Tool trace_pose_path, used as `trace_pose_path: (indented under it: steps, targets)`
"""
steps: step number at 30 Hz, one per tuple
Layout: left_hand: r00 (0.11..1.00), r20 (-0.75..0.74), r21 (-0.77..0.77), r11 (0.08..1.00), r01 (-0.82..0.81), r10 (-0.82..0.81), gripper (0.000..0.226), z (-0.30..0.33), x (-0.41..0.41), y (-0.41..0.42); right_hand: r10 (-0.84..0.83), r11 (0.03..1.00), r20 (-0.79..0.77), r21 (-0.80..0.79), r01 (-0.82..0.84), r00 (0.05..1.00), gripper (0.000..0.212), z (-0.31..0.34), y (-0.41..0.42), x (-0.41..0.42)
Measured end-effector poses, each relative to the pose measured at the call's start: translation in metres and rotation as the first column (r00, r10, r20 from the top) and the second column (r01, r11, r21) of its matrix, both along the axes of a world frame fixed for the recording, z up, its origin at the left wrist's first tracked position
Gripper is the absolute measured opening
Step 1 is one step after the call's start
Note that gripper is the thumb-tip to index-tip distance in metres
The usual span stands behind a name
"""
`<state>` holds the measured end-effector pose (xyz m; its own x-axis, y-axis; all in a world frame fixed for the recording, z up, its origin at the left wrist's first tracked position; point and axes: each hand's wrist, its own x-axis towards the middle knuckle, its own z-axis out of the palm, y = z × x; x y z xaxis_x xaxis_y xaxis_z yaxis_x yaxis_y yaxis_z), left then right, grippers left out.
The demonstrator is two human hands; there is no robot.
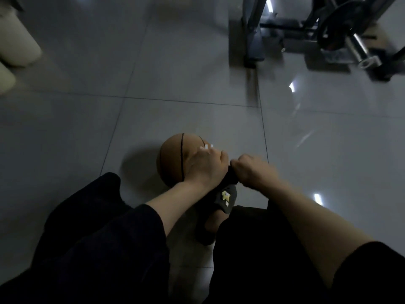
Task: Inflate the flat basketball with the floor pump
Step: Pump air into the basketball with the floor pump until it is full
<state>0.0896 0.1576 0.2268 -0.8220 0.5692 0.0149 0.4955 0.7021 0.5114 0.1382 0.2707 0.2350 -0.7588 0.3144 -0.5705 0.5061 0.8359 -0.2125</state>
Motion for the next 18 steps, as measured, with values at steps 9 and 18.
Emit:
trace_pose_path:
  steps: [9,18]
  targets:
    - [0.996,-0.028,0.047,0.995,-0.089,0.09,0.045,0.001,-0.008,0.005,0.016,0.995,-0.117,0.095,-0.005,0.993,0.025,0.009,-0.003,-0.006]
    - [0.98,0.165,-0.031,0.994,-0.105,0.109,0.057,-0.103,-0.017,0.008,0.117,0.984,-0.028,0.14,-0.112,0.993,0.029,-0.098,0.003,-0.023]
